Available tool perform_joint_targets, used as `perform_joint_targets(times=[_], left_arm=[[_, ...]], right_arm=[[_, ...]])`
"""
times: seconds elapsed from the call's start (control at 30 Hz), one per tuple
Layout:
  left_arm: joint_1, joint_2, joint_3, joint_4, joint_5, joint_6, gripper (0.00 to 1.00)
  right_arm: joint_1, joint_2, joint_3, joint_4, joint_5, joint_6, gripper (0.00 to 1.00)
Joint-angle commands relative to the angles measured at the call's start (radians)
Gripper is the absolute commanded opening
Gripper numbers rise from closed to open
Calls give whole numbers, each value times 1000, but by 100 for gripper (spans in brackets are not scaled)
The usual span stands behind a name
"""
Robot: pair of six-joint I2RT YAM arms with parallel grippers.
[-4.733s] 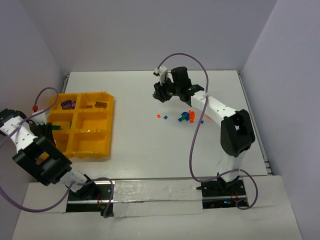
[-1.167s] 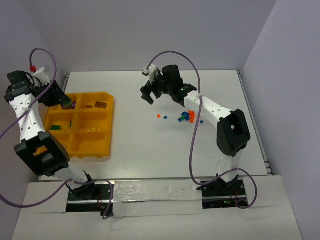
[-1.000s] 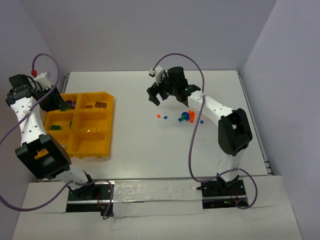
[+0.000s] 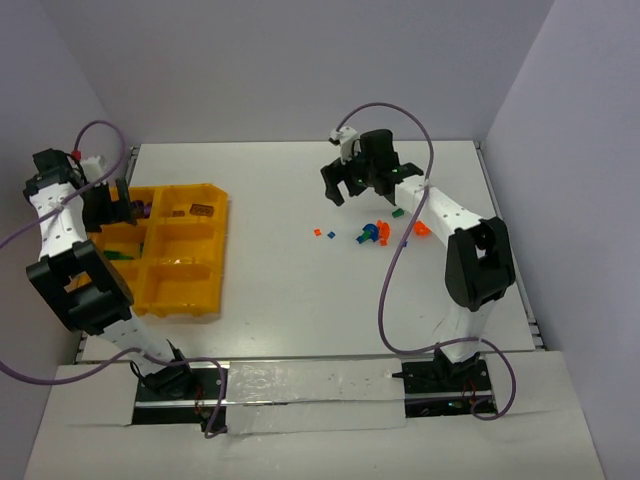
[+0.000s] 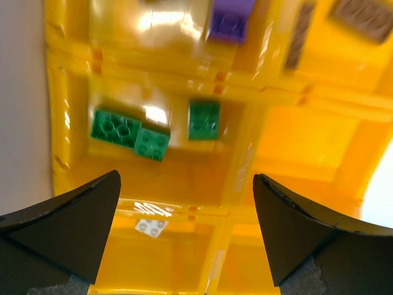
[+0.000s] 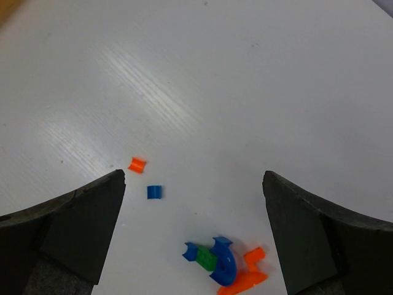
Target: Sort the legos into containers by color
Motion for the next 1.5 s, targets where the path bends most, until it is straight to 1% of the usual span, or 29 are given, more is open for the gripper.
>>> perform_joint_targets(times=[0.0,0.07,0.13,0.17,0.2,0.27,0.37,0.43,0.5,0.53,0.57,0.67,0.73,0.8,0.9,1.0,1.07,1.13,1.33,1.43,1.47], left_arm=[[-102,-110,161,69,77,8,99],[-186,-137,170,141,14,-11,99],[-273,-171,150,273,-52,-77,99],[-323,-188,143,313,-40,-89,99],[-360,-195,146,328,7,-92,99],[-407,-186,167,351,66,-110,99],[-451,-141,215,367,141,-176,99],[-475,-102,249,346,182,-181,99],[-514,-64,281,309,169,-156,99],[-560,-36,298,286,131,-134,99],[-582,-25,298,280,114,-117,99],[-637,-12,257,296,134,-96,99],[-673,8,243,294,128,-84,99],[-688,34,254,272,131,-85,99],[-695,54,248,291,119,-121,99],[-698,54,235,309,98,-132,99],[-699,55,228,316,81,-139,99],[-699,57,221,321,68,-147,99],[-700,53,199,335,59,-165,99],[-700,50,193,336,52,-163,99],[-700,50,194,335,47,-162,99]], right_arm=[[-75,-100,-25,-12,76,7,100],[-109,-114,-34,-10,98,20,100],[-154,-127,-47,-12,116,43,100],[-171,-133,-53,-13,134,61,100],[-184,-137,-57,-17,152,72,100],[-215,-145,-69,-31,185,68,100],[-248,-161,-105,-67,188,25,100],[-263,-175,-133,-96,174,-36,100],[-271,-183,-158,-125,146,-95,100],[-273,-189,-178,-140,128,-130,100],[-273,-189,-195,-149,114,-150,99],[-272,-170,-210,-178,76,-200,95],[-272,-143,-204,-200,64,-224,89],[-269,-109,-165,-230,70,-222,84],[-269,-54,-111,-265,85,-187,71],[-266,-10,-65,-324,82,-134,64],[-263,9,-41,-353,63,-101,62],[-253,23,-34,-367,36,-70,63],[-227,60,-9,-398,15,37,63],[-217,78,-3,-398,29,69,60],[-214,86,-1,-396,43,84,58]])
